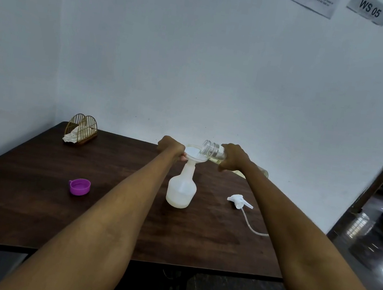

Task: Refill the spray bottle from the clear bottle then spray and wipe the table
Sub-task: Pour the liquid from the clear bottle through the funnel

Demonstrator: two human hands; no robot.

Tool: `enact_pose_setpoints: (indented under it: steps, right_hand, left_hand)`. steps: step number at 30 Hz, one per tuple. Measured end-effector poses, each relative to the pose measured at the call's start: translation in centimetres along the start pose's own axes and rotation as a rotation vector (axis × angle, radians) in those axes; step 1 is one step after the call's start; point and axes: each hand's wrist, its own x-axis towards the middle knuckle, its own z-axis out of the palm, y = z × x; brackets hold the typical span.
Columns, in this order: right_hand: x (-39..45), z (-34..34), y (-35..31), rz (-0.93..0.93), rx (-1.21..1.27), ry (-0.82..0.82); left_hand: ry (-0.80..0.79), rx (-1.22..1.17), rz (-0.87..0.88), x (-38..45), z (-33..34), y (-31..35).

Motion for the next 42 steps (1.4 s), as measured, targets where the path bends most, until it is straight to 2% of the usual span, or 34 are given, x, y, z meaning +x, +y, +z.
enact_pose_setpoints:
  steps: [42]
  right_hand:
    - [-0.23, -0.52, -0.31, 0.015, -0.022, 0.012]
  left_hand:
    - [-0.011, -0.01, -0.004, 0.02, -0.11, -0.15]
